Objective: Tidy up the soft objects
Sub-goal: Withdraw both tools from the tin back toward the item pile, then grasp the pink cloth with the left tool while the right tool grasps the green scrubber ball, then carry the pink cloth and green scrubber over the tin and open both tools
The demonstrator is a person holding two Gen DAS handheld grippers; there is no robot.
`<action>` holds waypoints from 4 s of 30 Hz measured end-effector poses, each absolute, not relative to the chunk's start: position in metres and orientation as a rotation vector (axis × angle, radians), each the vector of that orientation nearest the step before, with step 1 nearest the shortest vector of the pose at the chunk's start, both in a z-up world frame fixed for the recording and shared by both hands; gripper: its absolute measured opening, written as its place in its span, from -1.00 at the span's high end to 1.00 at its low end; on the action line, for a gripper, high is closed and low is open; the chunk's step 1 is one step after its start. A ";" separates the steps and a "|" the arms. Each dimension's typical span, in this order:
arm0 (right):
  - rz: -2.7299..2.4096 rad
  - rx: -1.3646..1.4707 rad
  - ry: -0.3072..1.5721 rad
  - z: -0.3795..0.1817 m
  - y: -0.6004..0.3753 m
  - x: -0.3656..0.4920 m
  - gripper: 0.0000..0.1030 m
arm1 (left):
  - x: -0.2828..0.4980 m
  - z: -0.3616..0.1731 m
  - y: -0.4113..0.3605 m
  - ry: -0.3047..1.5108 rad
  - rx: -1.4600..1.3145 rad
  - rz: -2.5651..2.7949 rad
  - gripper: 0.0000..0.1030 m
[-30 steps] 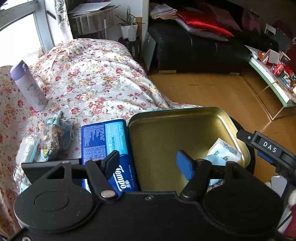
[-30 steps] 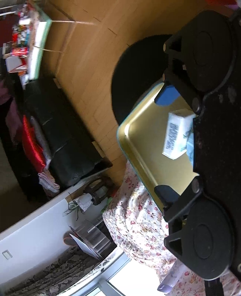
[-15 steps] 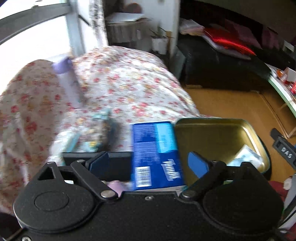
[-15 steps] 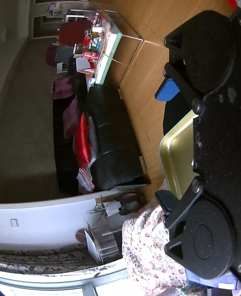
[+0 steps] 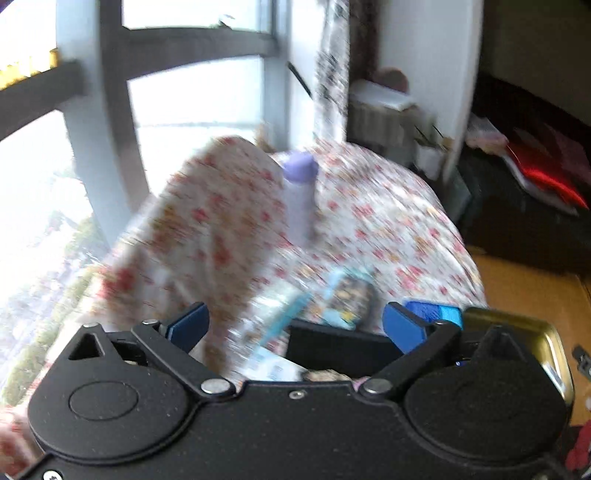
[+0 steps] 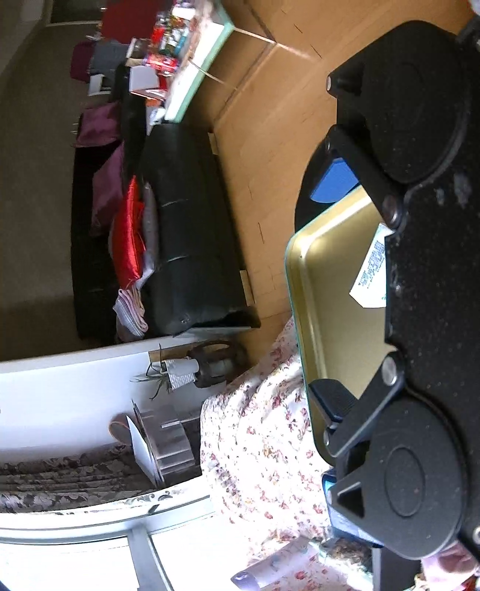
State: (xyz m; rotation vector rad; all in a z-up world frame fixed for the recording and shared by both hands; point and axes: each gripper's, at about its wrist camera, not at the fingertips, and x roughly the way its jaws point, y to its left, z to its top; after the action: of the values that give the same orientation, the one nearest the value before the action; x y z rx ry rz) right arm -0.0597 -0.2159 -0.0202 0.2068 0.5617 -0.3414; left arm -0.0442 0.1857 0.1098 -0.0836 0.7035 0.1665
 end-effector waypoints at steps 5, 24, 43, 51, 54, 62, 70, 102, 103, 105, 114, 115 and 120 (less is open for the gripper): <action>-0.295 0.105 0.581 -0.012 -0.192 -0.063 -1.00 | -0.061 0.128 0.204 0.633 -0.078 0.216 -0.93; 0.130 0.131 0.757 -0.035 -0.063 -0.114 -0.97 | -0.035 0.037 0.210 0.841 -0.129 0.158 -0.92; 0.187 0.103 1.023 -0.101 -0.026 -0.100 -0.51 | -0.007 -0.016 0.174 1.002 0.012 0.113 -0.92; 0.198 0.131 1.037 -0.111 -0.024 -0.093 -0.48 | -0.007 -0.017 0.167 1.000 0.034 0.075 -0.92; 0.196 0.138 1.032 -0.111 -0.024 -0.092 -0.50 | -0.006 -0.017 0.165 1.010 0.030 0.060 -0.92; 0.193 0.131 1.016 -0.114 -0.022 -0.090 -0.70 | -0.004 -0.022 0.159 1.038 0.059 0.028 -0.92; 0.201 0.083 0.989 -0.112 -0.017 -0.096 -0.20 | -0.001 -0.026 0.148 1.057 0.115 -0.001 -0.92; 0.253 0.162 0.941 -0.103 -0.028 -0.101 -0.16 | 0.035 -0.094 0.074 1.240 0.343 -0.107 -0.79; 0.252 0.156 0.937 -0.103 -0.028 -0.101 -0.16 | 0.035 -0.094 0.074 1.232 0.347 -0.098 -0.73; 0.253 0.146 0.928 -0.102 -0.027 -0.102 -0.16 | 0.033 -0.092 0.074 1.219 0.347 -0.086 -0.59; 0.277 0.139 0.907 -0.100 -0.026 -0.107 -0.16 | 0.018 -0.067 0.082 1.149 0.248 -0.096 -0.35; 0.279 0.141 0.906 -0.099 -0.026 -0.108 -0.16 | 0.014 -0.063 0.082 1.129 0.242 -0.099 -0.35; 0.296 0.148 0.898 -0.098 -0.026 -0.109 -0.16 | -0.002 -0.038 0.091 1.061 0.200 -0.083 -0.35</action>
State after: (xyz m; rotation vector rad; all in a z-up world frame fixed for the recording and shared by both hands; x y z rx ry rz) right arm -0.1086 -0.0262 -0.0976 0.1480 0.8981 0.2957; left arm -0.0015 0.0907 -0.0383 0.1999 1.0609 -0.0834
